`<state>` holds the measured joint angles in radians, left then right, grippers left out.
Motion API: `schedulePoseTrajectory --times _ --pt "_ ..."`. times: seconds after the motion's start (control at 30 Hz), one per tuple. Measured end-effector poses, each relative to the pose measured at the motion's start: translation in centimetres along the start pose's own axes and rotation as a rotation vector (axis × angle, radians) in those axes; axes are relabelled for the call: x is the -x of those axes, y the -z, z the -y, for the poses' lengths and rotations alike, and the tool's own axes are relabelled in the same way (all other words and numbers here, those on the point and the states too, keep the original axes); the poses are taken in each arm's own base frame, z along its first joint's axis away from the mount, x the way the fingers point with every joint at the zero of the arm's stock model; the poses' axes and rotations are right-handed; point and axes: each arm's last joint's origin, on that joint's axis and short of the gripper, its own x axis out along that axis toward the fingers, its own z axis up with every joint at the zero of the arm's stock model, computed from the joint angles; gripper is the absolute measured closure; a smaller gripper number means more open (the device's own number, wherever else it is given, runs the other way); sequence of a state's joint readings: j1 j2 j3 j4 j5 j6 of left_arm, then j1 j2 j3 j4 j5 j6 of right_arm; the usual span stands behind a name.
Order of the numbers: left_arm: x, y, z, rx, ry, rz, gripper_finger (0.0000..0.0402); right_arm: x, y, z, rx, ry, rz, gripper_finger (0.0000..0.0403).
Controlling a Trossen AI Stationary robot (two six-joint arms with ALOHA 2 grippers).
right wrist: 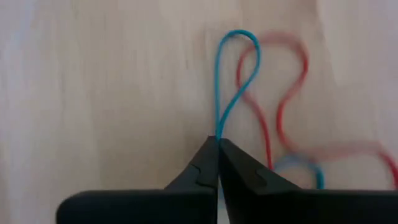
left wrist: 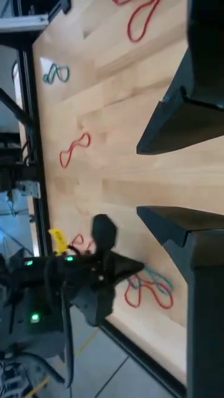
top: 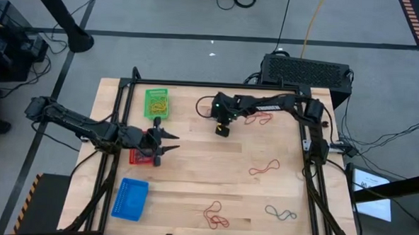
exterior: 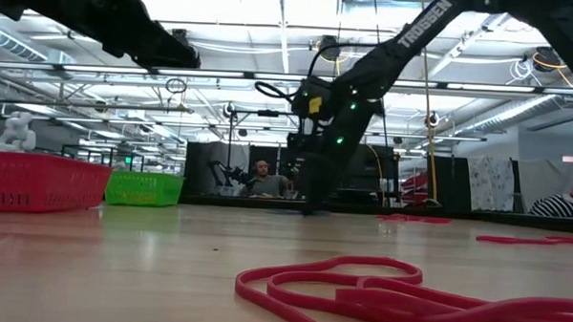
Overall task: Sort rubber bands into baskets
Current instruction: Put the blue rubber band into the red bin
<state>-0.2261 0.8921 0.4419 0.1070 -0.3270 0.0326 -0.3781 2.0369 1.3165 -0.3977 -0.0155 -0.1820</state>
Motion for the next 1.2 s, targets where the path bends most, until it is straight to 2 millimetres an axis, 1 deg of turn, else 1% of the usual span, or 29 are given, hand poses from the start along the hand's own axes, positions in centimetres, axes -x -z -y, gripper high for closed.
schedulePoseTrajectory --times 0.07,0.13,0.2,0.27,0.4,0.43,0.53,0.6,0.7,0.83,0.93,1.03,1.1,1.2 --pt "0.0 0.1 0.1 0.007 0.013 -0.005 0.0249 1.4 -0.3 -0.5 0.009 0.001 0.022 0.0401" --pt "0.0 0.3 0.1 0.016 0.015 -0.021 0.0249 3.5 -1.3 -0.7 0.010 0.006 0.098 0.0402" --pt "-0.1 0.6 0.2 0.018 0.016 -0.023 0.0249 5.8 -2.0 -1.1 0.006 0.004 0.164 0.0402" --pt "-0.1 1.1 0.2 0.013 0.016 -0.038 0.0249 7.6 -2.5 -1.7 0.006 -0.002 0.216 0.0402" --pt "-0.4 1.7 0.3 0.012 0.016 -0.042 0.0249 11.3 -3.2 -3.6 0.012 -0.071 0.323 0.0402" --pt "-0.5 1.6 0.3 0.019 0.015 -0.020 0.0249 12.3 -3.3 -4.2 0.015 -0.088 0.349 0.0403" --pt "-1.2 1.6 0.6 0.022 0.044 0.078 0.0249 14.0 -3.5 -6.3 0.034 -0.125 0.395 0.0403" --pt "-1.8 1.9 1.0 0.000 0.083 0.130 0.0249 14.9 -3.5 -7.9 0.049 -0.156 0.415 0.0403" --pt "-2.8 2.0 1.4 -0.024 0.094 0.173 0.0249 16.0 -3.3 -10.4 0.077 -0.208 0.440 0.0403" --pt "-3.9 2.1 1.8 -0.089 0.082 0.224 0.0249 16.4 -2.9 -13.3 0.105 -0.266 0.429 0.0403" --pt "-4.5 2.2 2.3 -0.154 0.099 0.270 0.0249 16.7 -2.6 -15.1 0.107 -0.290 0.425 0.0403" --pt "-5.1 2.7 3.1 -0.273 0.131 0.281 0.0249 17.0 -2.2 -16.8 0.110 -0.269 0.425 0.0402" --pt "-5.4 3.1 3.6 -0.336 0.138 0.284 0.0249 17.2 -1.9 -17.6 0.109 -0.262 0.427 0.0402" --pt "-6.1 3.0 4.1 -0.396 0.135 0.309 0.0249 17.4 -1.5 -18.8 0.104 -0.280 0.418 0.0402"
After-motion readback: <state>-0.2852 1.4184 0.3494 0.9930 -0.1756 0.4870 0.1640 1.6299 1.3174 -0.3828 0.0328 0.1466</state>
